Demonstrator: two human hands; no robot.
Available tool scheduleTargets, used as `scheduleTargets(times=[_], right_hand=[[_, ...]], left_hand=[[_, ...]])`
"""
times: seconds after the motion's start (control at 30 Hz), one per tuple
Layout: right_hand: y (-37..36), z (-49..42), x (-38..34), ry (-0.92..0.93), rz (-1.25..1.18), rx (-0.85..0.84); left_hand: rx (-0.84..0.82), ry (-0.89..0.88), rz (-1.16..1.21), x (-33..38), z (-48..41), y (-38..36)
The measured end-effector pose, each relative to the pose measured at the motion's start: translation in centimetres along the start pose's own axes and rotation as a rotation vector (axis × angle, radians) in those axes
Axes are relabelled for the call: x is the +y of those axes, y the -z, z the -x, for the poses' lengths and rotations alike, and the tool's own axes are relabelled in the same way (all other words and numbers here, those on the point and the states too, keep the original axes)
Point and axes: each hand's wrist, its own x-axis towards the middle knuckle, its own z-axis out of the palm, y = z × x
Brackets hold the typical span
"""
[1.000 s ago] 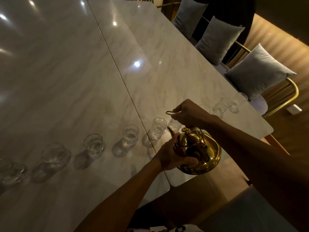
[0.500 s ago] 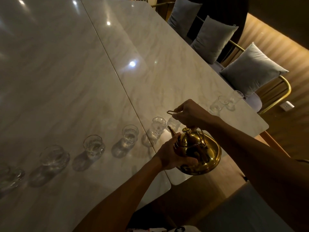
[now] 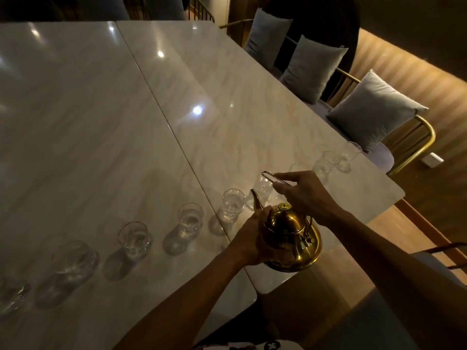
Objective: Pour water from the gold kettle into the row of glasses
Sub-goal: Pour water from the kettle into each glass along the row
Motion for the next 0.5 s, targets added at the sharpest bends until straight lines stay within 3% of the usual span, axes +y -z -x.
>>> scheduleTargets(times=[0.2, 0.5], right_hand=[[2.2, -1.9, 2.2, 0.051, -0.006, 0.050], [5.7, -7.6, 4.9, 0.110, 0.063, -0.116]], left_hand=[[-0.027, -0.009, -0.030, 0.9, -3.4, -1.2], [0.110, 0.033, 0.049, 2.3, -9.6, -5.5]])
